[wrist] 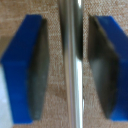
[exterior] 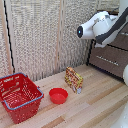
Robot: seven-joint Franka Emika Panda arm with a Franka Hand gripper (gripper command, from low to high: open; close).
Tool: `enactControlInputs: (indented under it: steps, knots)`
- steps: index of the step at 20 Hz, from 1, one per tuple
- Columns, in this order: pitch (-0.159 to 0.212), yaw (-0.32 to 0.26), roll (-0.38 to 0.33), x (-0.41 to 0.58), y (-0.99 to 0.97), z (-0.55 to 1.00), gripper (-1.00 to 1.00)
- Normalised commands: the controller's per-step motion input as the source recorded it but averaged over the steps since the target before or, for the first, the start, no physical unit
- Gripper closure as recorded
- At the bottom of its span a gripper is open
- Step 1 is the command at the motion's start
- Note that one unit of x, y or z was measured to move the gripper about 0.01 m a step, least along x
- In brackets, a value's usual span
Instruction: Compassionately, move the pinch receptors towards pink recepticle. Embrace the recepticle delicately and rise accordingly. Progress forward guided by applied tension and move towards the highest section of the storage unit. Place the recepticle delicately and shut the storage unit.
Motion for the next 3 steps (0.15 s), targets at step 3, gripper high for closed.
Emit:
enactControlInputs:
  steps: [3]
  knots:
    - [0.006, -0.104, 0.019, 0.375, 0.1, 0.07, -1.0]
